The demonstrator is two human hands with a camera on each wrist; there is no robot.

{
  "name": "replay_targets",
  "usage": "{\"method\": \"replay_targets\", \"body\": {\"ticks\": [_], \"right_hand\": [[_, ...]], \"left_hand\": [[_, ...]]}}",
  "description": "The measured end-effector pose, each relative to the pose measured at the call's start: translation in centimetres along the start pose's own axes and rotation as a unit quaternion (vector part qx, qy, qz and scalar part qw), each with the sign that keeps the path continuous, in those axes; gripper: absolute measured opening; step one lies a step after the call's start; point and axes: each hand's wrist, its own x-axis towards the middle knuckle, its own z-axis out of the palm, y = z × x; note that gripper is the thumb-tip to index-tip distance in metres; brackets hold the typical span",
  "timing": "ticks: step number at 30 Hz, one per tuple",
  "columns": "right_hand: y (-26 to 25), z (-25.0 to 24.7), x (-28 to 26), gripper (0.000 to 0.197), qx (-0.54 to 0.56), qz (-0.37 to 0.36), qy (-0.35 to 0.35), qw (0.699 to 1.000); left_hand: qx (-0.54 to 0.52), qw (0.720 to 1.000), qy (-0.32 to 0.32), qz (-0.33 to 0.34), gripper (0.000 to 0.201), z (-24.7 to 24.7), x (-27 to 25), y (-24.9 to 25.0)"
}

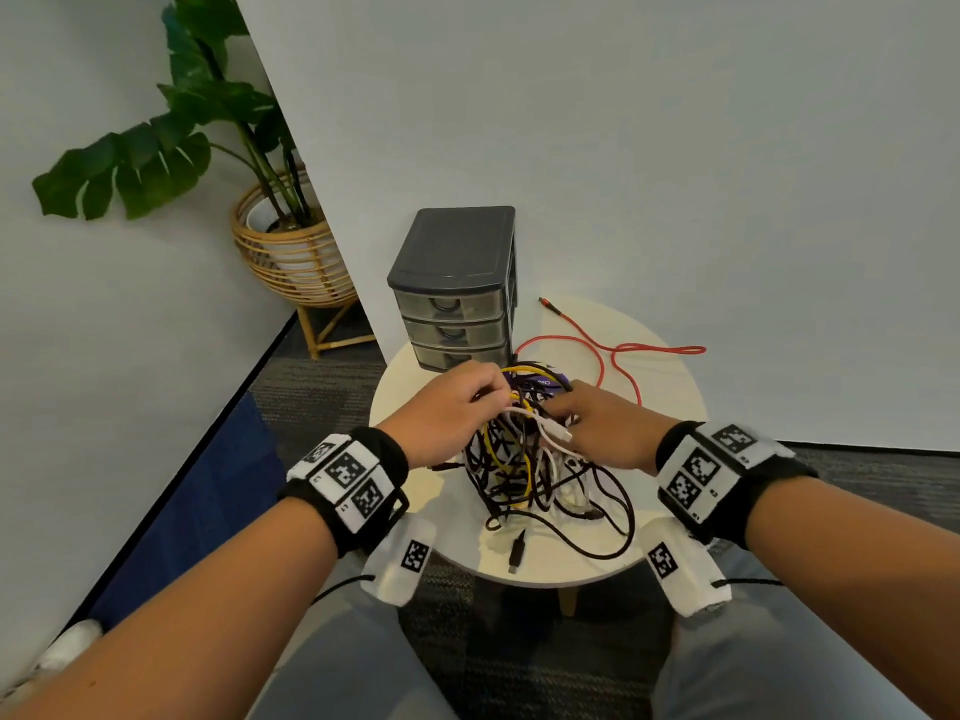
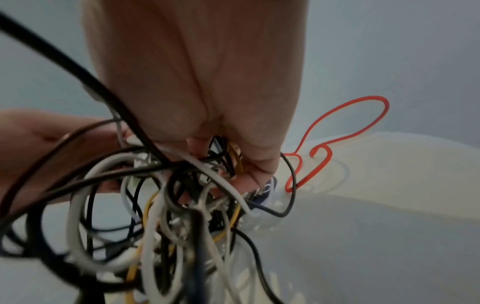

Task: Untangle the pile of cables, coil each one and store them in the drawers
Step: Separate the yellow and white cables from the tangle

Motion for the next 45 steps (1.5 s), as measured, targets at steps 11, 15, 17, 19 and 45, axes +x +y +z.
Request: {"method": "replay_targets", "body": {"ticks": [11,15,17,19,45], "right_hand": [[-3.7,-3.2,-0.7,0.004,-0.077,-0.101,0.125,0.984],[-2.4,-2.6,-0.3,0.007,-0.134,-0.062,0.070,0.986],[-2.0,-2.5,-0.3,0.011,-0.142,-0.049,0.057,0.987],[-1.9,-2.4,-0.3,0.016,-0.133,-0.063,0.063,0.987],[-0.6,-1.7,-0.6,0.025,-0.251,-0.119,0.077,0.957]], "left_hand": [[0.123,0.991,0.019,0.051,0.025,0.8,0.7,1.1],[0.105,0.993,0.030,0.041,0.017,0.8,0.4,1.0],[0.082,0.995,0.035,0.041,0.016,0.8,0.3,0.9],[0.076,0.995,0.039,0.044,0.015,0.8,0.2,1.0],[-0.170,0.963,0.045,-0.206,0.029,1.1,0.8,-0.1]]}}
